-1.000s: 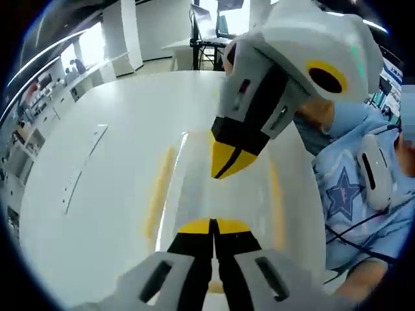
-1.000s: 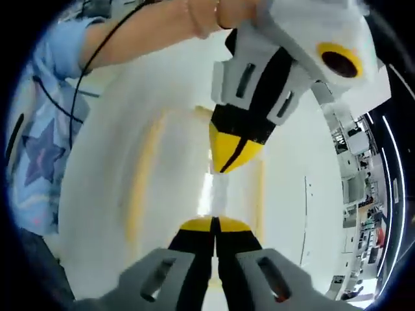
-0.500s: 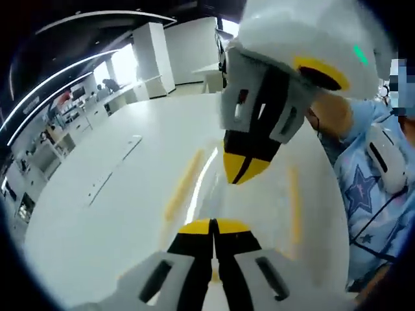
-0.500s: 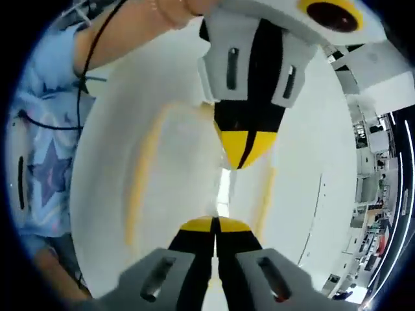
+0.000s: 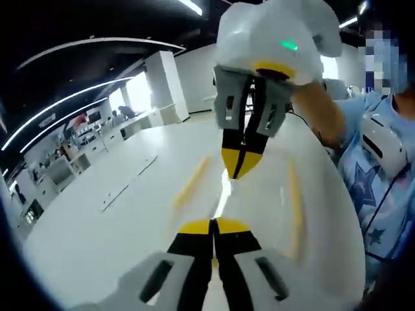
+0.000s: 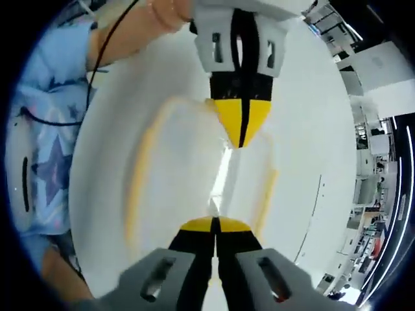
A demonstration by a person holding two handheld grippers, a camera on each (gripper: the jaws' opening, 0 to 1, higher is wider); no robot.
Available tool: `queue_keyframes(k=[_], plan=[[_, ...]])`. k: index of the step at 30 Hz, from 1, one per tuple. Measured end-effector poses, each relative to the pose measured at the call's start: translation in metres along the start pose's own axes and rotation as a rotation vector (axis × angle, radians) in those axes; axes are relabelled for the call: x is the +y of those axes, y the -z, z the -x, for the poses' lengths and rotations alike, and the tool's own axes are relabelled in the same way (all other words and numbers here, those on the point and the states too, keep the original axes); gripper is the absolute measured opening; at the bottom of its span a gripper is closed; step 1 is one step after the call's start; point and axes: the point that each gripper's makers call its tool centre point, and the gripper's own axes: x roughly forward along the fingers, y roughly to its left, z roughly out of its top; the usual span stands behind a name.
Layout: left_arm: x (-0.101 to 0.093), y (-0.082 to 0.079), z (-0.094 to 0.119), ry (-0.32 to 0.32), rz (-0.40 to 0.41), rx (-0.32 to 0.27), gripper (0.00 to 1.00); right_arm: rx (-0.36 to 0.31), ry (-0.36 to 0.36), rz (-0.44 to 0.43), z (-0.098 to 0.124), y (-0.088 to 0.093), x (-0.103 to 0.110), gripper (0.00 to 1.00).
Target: Snap each plastic latch of the storage box into its locked position after aligning the lid with the box until every specified latch is closed and the lid sits flush.
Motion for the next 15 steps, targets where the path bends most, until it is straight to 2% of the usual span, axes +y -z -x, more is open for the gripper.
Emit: queue_keyframes(k=[3,5,8,13,15], plan=[[0.005,0.004,0.009,-0.023,0.019,-0.025,0.00,0.019,0.006,0.015,-0.001,0.000,0.000,0.00],[0.005,0.006,0.014,0.003,0.052,-0.066,0.00,0.037,0.005,0.013,-0.001,-0.001,0.000,0.00],[0.012,0.013,0.018,0.008,0.099,-0.074,0.00,0.048,0.002,0.010,-0.001,-0.001,0.000,0.00],[0.015,0.015,0.024,0.028,0.128,-0.117,0.00,0.032,-0.008,0.002,0.000,-0.002,-0.001,0.00],[0.012,0.015,0.022,0.029,0.124,-0.117,0.00,0.027,-0.010,0.000,0.000,-0.002,-0.001,0.00]])
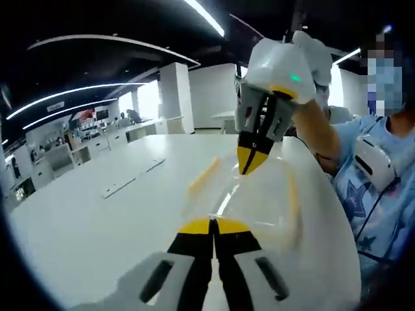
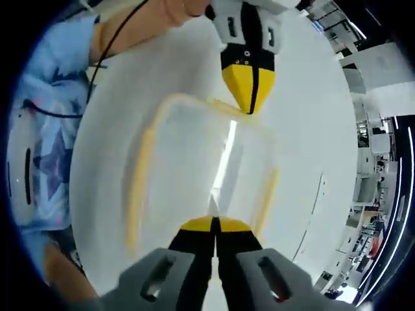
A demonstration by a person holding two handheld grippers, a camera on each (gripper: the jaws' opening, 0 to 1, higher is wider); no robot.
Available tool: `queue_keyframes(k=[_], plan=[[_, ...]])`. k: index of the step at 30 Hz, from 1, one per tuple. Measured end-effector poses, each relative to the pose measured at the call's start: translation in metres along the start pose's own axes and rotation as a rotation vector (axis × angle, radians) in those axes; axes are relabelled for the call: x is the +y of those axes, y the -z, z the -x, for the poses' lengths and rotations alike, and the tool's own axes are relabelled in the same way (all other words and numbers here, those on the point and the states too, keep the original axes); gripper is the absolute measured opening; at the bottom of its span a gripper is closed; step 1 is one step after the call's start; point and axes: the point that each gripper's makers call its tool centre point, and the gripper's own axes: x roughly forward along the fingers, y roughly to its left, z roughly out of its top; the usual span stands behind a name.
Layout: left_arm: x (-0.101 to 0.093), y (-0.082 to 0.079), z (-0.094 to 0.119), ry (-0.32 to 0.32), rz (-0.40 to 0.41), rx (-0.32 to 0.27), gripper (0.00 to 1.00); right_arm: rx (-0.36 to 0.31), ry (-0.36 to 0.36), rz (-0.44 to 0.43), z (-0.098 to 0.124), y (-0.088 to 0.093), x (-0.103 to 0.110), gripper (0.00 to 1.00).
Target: Snap each plastic latch of the storage box into its locked position after aligning the lid with the box until every specified latch is closed and the lid sits flush.
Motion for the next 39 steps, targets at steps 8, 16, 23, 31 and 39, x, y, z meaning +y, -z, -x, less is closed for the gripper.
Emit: queue_keyframes(k=[8,16,23,31,39], plan=[[-0.001,0.010,0.003,0.022,0.010,0.026,0.00,-0.017,-0.008,-0.009,0.000,0.000,-0.001,0.00],[-0.006,0.018,0.004,0.059,0.016,0.052,0.00,-0.009,0.017,0.014,0.000,0.003,0.000,0.00],[-0.008,0.019,0.001,0.091,0.063,0.015,0.00,-0.029,0.007,-0.001,0.001,0.009,0.005,0.00],[-0.006,0.019,0.001,0.116,0.121,-0.014,0.00,0.001,0.011,0.026,-0.001,0.008,0.007,0.00],[-0.006,0.020,0.000,0.145,0.166,-0.040,0.00,-0.019,0.011,0.001,-0.002,0.008,0.009,0.00]])
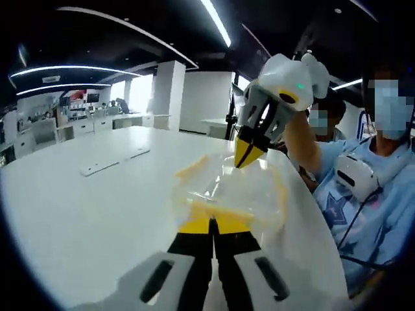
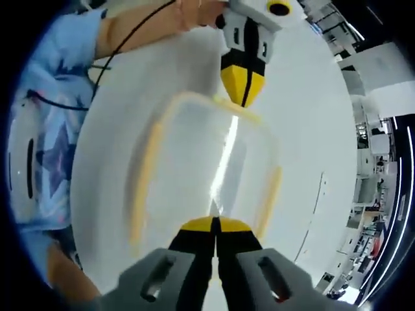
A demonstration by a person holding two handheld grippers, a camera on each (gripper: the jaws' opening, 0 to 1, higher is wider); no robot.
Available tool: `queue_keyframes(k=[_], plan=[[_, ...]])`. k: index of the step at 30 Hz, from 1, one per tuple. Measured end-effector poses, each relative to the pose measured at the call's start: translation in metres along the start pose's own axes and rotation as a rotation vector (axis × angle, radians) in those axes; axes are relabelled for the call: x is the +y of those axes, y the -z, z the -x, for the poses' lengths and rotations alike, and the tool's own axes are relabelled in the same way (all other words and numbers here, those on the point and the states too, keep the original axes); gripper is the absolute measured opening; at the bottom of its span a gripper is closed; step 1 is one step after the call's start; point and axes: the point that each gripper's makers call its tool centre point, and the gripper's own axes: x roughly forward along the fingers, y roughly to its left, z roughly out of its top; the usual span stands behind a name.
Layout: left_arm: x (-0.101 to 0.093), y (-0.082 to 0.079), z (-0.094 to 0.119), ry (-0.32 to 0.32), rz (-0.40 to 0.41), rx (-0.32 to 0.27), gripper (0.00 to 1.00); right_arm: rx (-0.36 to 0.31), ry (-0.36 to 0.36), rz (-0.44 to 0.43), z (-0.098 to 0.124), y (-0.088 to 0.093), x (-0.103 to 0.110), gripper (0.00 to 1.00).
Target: Snap each plastic latch of the storage box into its locked position after aligning the lid with the box until every specified latch is closed and the lid sits flush.
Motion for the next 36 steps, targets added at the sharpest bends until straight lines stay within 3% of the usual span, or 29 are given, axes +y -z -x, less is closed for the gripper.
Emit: queue_keyframes(k=[4,14,36], plan=[[-0.003,0.001,-0.001,0.016,-0.020,-0.022,0.00,0.015,0.012,0.012,0.000,0.000,0.001,0.00],[-0.006,0.004,-0.003,0.042,-0.021,-0.063,0.00,-0.026,0.027,-0.027,-0.001,0.001,0.003,0.00],[0.002,0.010,-0.003,0.071,0.028,-0.055,0.00,-0.031,0.048,-0.026,-0.001,0.000,-0.002,0.00]])
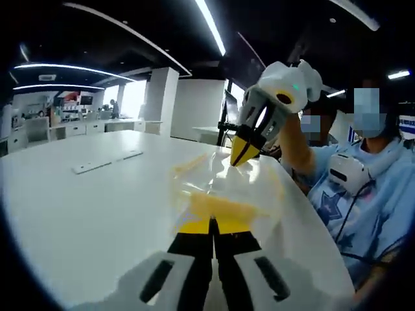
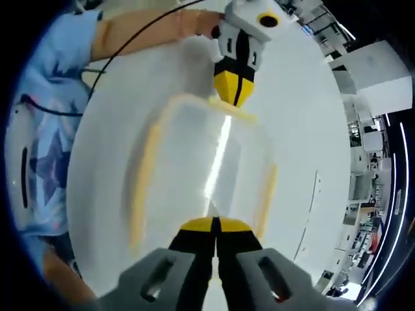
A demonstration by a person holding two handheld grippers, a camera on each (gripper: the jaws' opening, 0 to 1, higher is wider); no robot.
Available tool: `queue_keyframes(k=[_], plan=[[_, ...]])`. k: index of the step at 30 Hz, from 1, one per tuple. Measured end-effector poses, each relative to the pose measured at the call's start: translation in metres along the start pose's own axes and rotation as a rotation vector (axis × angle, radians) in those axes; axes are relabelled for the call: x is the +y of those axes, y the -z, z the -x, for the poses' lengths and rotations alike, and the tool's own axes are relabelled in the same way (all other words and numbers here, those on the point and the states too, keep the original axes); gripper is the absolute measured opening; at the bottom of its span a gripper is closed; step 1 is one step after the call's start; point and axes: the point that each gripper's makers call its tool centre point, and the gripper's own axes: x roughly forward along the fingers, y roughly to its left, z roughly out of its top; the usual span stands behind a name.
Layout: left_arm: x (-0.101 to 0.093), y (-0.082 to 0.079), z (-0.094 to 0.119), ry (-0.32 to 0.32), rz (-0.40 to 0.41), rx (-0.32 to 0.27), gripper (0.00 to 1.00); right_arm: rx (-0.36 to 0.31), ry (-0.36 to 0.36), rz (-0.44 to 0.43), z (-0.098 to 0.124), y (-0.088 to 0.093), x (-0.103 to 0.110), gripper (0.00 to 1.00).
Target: Snap each plastic latch of the storage box into its locked position after aligning the lid with the box until every specified latch is closed and the lid sits flush.
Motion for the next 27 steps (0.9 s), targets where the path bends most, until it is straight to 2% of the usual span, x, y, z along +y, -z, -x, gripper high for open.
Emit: queue_keyframes(k=[4,13,23,27], plan=[[-0.0042,0.0010,-0.0033,0.004,0.010,0.003,0.00,0.008,0.002,0.006,-0.0004,-0.0006,0.0000,0.00],[-0.0008,0.0004,0.0000,0.005,0.021,0.009,0.00,0.013,0.003,0.011,0.0001,-0.0015,-0.0009,0.00],[-0.0036,0.0016,-0.0021,-0.003,0.024,0.016,0.00,-0.025,0.002,0.056,0.0009,-0.0026,-0.0008,0.00],[-0.0026,0.0012,-0.0010,-0.004,0.024,0.018,0.00,-0.012,0.012,0.096,0.0003,-0.0036,0.0005,0.00]])
